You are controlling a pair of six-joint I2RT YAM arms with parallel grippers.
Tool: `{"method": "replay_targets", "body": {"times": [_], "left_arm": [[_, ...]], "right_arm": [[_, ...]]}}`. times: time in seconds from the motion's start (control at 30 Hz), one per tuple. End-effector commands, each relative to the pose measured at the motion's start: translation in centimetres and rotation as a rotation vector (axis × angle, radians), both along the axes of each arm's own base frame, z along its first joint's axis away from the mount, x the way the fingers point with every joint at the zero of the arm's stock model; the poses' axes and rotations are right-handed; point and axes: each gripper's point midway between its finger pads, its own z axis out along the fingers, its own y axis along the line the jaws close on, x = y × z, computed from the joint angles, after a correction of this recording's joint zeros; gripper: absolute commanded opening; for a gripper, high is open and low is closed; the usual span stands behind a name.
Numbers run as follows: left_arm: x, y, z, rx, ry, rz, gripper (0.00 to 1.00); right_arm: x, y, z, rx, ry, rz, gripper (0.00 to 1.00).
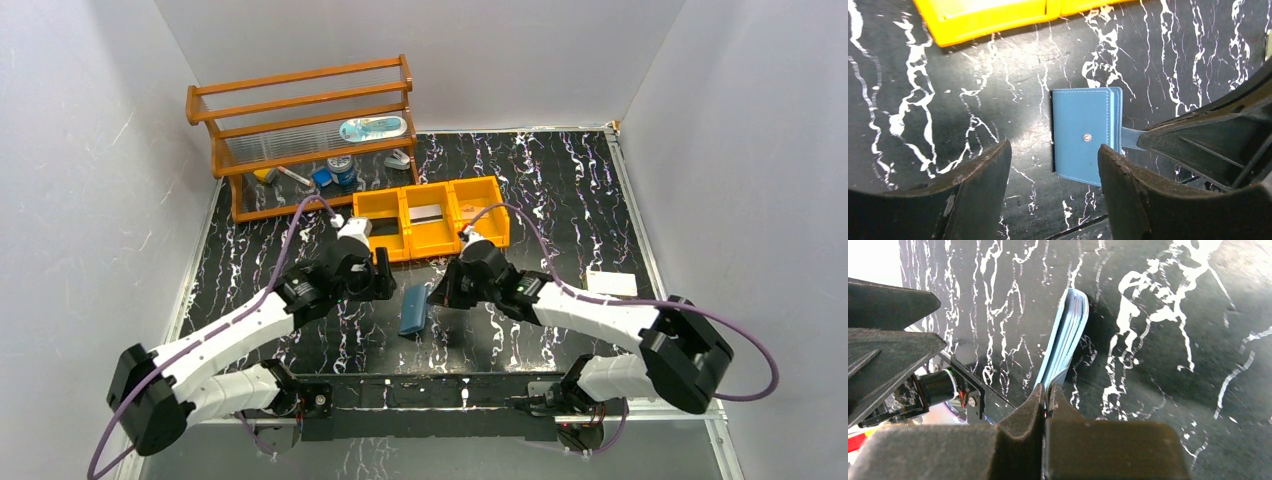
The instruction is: Take the credit cards out of the card holder
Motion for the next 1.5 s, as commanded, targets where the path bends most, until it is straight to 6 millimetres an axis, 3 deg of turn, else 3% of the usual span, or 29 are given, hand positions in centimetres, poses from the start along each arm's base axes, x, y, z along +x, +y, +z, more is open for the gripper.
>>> {"method": "replay_targets", "body": {"times": [0.0, 0.27, 0.53, 0.67, 0.93, 1.1, 1.37, 1.47], "left_arm": [[-0.1, 3.1, 0.9, 0.040, -0.067, 0.103, 0.63], [-0.4, 5.4, 1.8, 0.053, -0.110, 0.176, 0.66], [-0.4, 5.5, 1.4, 0.071, -0.101, 0.180, 0.67], [-0.5, 5.2, 1.1, 0.074, -0.088, 0.162, 0.67], [-1.1, 2.8, 0.3, 0.030, -0.040, 0.046, 0.69], [-1.6, 0.8, -0.8, -0.010, 0.018, -0.018, 0.69], [-1.9, -0.2, -2.6, -0.001, 0.087, -0.049, 0.68], [-1.9, 0.2, -3.8, 0.039, 0.108, -0.035, 0.68]], "right_arm": [[1.3, 3.8, 4.0, 0.106, -0.067, 0.100, 0.01], [1.5, 7.2, 5.3, 0.159, -0.066, 0.205, 0.02], [1.3, 7.7, 3.9, 0.164, -0.009, 0.184, 0.02], [1.4, 6.8, 2.5, 0.123, 0.012, 0.141, 0.02], [0.9, 1.9, -2.1, -0.031, 0.056, -0.011, 0.02], [0.4, 1.0, -2.8, -0.031, 0.067, -0.034, 0.02], [0.3, 0.4, -3.0, -0.043, 0.070, -0.052, 0.02], [0.3, 0.3, -3.0, -0.044, 0.068, -0.056, 0.03]]}}
